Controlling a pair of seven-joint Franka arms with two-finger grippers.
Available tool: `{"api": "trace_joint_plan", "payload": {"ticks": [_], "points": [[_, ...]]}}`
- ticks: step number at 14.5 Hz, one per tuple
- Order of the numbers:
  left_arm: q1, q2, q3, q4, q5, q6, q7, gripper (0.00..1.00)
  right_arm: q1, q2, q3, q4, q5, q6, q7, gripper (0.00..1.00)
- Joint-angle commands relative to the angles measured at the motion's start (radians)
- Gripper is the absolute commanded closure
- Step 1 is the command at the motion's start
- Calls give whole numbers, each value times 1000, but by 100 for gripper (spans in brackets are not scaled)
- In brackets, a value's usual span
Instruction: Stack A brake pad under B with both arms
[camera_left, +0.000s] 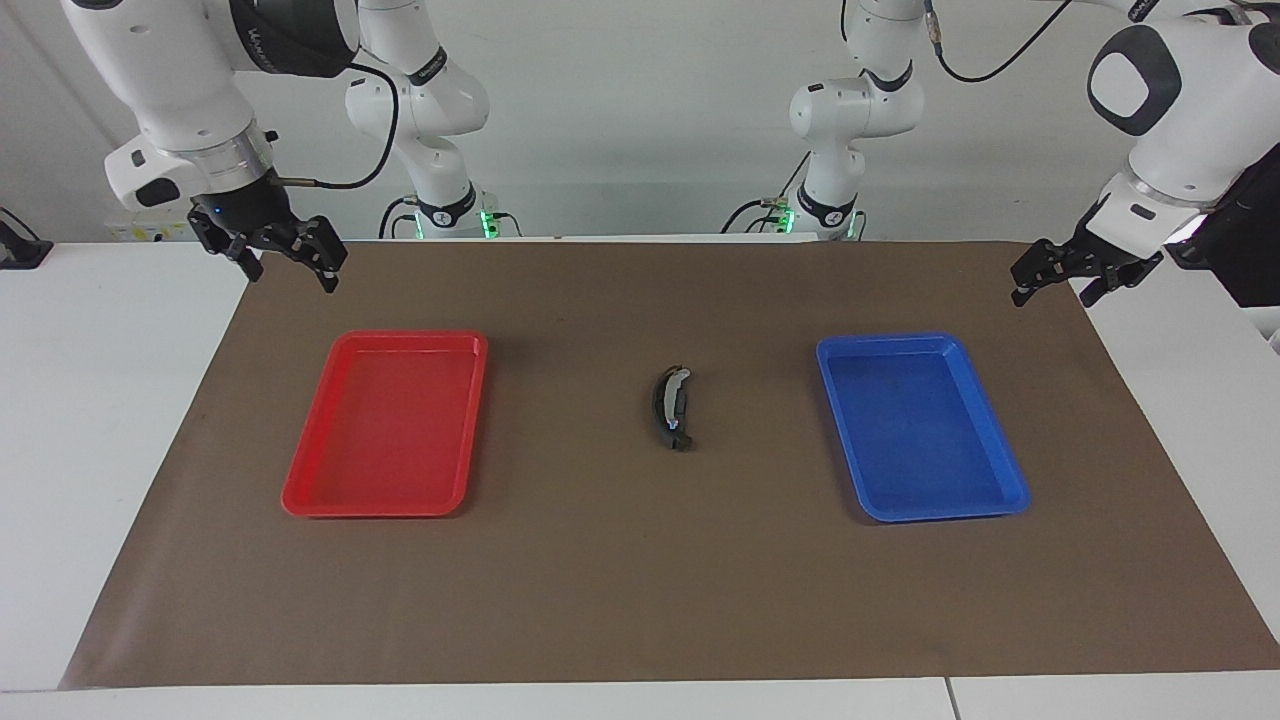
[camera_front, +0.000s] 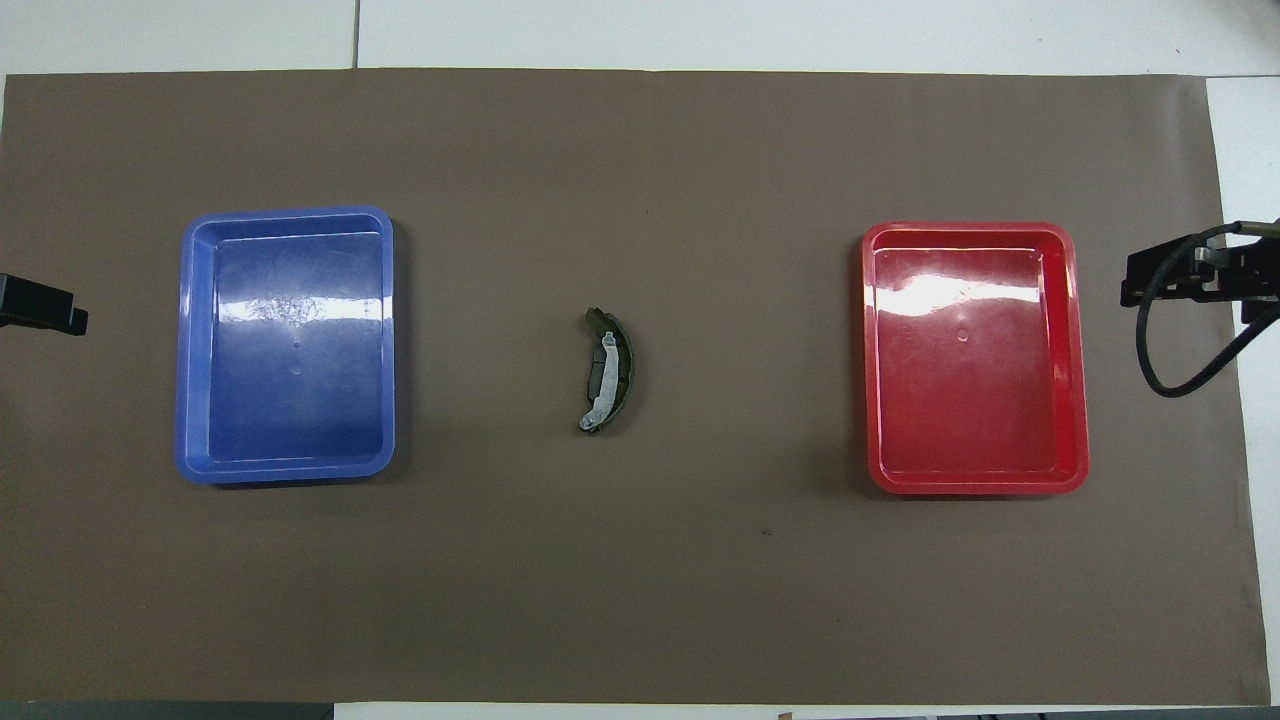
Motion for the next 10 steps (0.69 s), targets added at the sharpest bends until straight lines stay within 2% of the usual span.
{"api": "trace_joint_plan", "payload": {"ticks": [1,6,10], "points": [[9,-3,-5,4,2,-7,10,2,-13,6,16,19,16,-33,-27,1],[9,-3,-5,4,2,-7,10,2,-9,10,16,54,12,-58,-31,1],[9,-3,-5,4,2,-7,10,2,-7,18,19,71,4,-90,-152,1]]}}
